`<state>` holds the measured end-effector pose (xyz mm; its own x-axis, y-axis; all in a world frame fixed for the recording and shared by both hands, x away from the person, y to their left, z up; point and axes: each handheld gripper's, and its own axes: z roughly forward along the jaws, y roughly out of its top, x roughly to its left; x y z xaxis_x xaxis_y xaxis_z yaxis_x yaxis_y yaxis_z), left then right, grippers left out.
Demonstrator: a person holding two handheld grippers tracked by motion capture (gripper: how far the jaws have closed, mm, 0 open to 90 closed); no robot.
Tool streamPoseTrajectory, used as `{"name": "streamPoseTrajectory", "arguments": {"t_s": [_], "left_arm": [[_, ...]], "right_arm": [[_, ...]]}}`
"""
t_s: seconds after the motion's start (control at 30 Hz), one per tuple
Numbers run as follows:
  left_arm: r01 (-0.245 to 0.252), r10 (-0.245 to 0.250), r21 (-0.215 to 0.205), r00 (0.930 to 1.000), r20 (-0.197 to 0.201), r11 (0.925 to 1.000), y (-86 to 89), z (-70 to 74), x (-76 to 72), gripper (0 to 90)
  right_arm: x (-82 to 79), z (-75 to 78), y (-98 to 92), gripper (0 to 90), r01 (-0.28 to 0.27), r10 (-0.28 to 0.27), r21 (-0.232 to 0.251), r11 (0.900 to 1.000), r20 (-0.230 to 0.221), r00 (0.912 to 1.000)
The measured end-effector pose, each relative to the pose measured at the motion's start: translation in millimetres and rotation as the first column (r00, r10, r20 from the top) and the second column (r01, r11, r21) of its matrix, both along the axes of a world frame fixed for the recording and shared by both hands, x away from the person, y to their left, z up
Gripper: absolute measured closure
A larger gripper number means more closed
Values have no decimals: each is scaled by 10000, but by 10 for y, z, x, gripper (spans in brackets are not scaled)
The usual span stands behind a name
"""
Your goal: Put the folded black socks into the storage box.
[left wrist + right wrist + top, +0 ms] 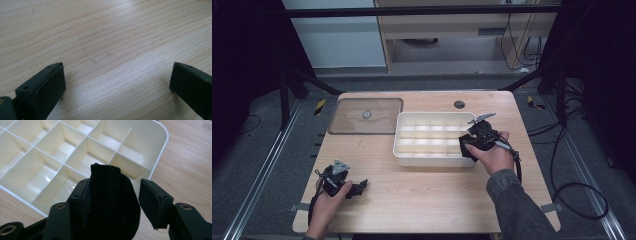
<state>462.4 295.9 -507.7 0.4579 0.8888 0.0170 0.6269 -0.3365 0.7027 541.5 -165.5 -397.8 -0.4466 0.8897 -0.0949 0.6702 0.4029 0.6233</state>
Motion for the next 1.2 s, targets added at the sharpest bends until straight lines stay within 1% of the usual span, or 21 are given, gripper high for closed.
{"name": "streamPoseTrajectory", "arguments": {"t_s": [0.13,0.17,0.23,0.3,0.37,0.5,0.6,0.63,0.7,0.77,0.8,0.87,0.9,0.97,1.0,1.03,1.07,1.1,1.13,1.17,1.2], "left_arm": [[2,-2,-7,10000,4,10000,0,-1,-1,0],[5,-5,-4,10000,5,10000,0,-1,-1,0],[-2,2,-6,10000,4,10000,0,-1,-1,0],[-1,1,-4,10000,5,10000,0,-1,-1,0],[-2,2,-10,10000,10,10000,0,-1,-2,0],[-5,5,-12,10000,11,10000,0,-1,-2,0],[-25,25,-36,10000,26,10000,-2,-3,-2,0],[-11,11,-17,10000,18,10000,-1,-2,-2,0],[-16,16,-30,10000,30,10000,-1,-3,-2,0],[-19,19,-33,10000,31,10000,-1,-3,-2,0],[-16,16,-28,10000,31,10000,-1,-3,-2,0],[6,-6,-1,10000,45,10000,1,-2,-1,0],[3,-3,-4,10000,42,10000,0,-2,-1,0],[6,-6,1,10000,41,10000,1,-2,-1,0],[6,-6,1,10000,41,10000,1,-2,-1,0],[-4,4,-6,10000,40,10000,0,-2,-1,0],[24,-24,12,10000,30,10000,2,-1,-2,0],[24,-24,12,10000,30,10000,2,-1,-2,0],[14,-14,-5,10000,45,10000,1,-3,-2,0],[14,-14,-5,10000,45,10000,1,-3,-2,0],[14,-14,-5,10000,45,10000,1,-3,-2,0]], "right_arm": [[1,86,-19,401,-57,56,53,10000,99,9999],[5,144,-33,387,-84,84,64,9999,83,9999],[9,172,-41,377,-78,78,44,10000,80,9999],[22,245,-63,355,-95,96,56,9999,-15,10000],[30,293,-78,352,-142,142,5,9999,-4,9999],[48,363,-111,361,-125,126,128,9998,-47,9999],[65,442,-129,414,-219,220,73,9997,-114,9997],[65,442,-129,414,-219,220,73,9997,-114,9997],[80,502,-125,482,-304,305,43,9995,-232,9993],[86,523,-124,499,-330,330,13,9995,-216,9992],[100,562,-119,555,-411,410,-8,9992,-276,9988],[106,583,-115,573,-440,438,-42,9990,-324,9985],[117,621,-111,625,-471,470,-15,9989,-358,9983],[131,651,-110,676,-508,507,-31,9987,-385,9980],[137,663,-110,703,-538,536,-13,9986,-466,9975],[137,663,-110,703,-538,536,-13,9986,-466,9975],[152,679,-107,755,-574,572,-19,9983,-598,9966],[152,679,-107,755,-574,572,-19,9983,-598,9966],[165,688,-103,802,-614,613,9,9981,-722,9955],[165,688,-103,802,-614,613,9,9981,-722,9955],[174,692,-95,846,-654,655,33,9979,-850,9942]]}}
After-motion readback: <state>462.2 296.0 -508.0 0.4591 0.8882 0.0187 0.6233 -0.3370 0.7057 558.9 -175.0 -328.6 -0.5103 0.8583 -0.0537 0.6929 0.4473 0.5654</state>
